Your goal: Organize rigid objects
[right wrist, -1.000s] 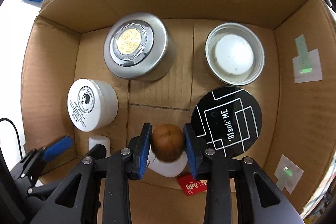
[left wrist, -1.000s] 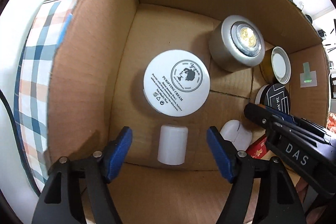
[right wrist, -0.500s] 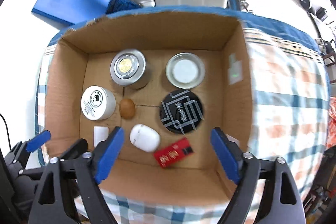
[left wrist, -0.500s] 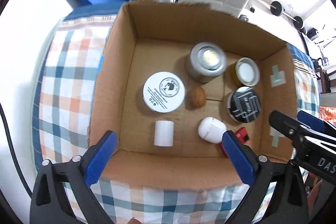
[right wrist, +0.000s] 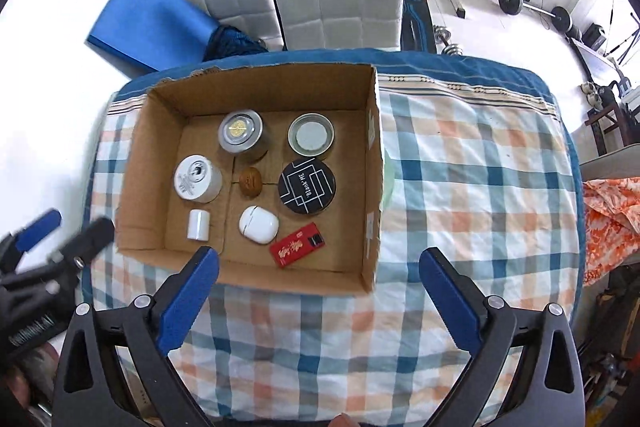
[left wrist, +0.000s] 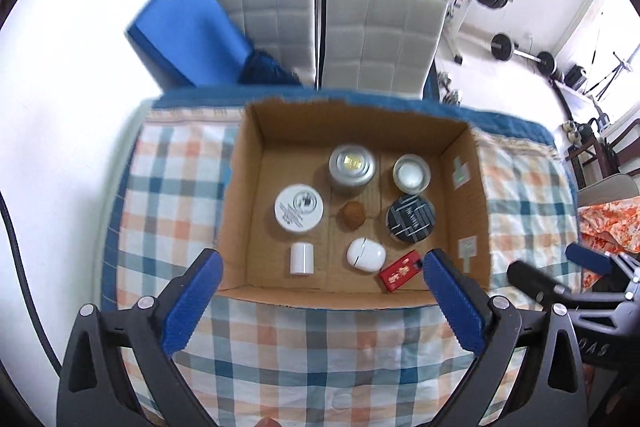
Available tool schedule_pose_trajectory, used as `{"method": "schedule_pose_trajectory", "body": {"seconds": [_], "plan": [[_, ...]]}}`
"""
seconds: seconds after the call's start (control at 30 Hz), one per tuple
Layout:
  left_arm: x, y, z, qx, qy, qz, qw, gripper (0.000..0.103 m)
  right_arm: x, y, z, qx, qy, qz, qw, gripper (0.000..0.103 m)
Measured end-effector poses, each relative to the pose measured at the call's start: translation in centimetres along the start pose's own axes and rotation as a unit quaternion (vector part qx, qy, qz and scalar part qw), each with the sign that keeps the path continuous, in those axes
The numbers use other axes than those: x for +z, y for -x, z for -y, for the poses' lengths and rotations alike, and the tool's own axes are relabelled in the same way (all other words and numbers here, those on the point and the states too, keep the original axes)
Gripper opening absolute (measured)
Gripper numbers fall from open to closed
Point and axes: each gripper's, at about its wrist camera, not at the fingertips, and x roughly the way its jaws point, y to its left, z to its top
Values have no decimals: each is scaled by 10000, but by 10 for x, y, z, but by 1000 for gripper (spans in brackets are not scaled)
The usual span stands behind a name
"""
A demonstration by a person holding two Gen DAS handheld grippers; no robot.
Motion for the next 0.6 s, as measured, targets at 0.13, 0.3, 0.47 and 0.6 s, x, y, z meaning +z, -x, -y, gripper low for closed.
{"method": "schedule_pose_trajectory", "body": {"seconds": [0.13, 0.3, 0.47, 0.6], "plan": [[-2, 56, 8, 26, -70, 483, 9988, 103, -17, 58, 5, 81, -53, 418, 9991, 103], [-9, 113, 14, -54, -33, 881, 9961, 103, -36, 128, 10, -10, -80, 964, 9953, 103], [-20, 142, 12, -46, 60, 954, 9954, 103, -54, 170, 8, -57, -11, 1234, 9923, 103], [-31, 159, 10, 6, 150, 1025, 9946, 103, -69, 193, 7, -132, 22, 1433, 9896, 103]]}}
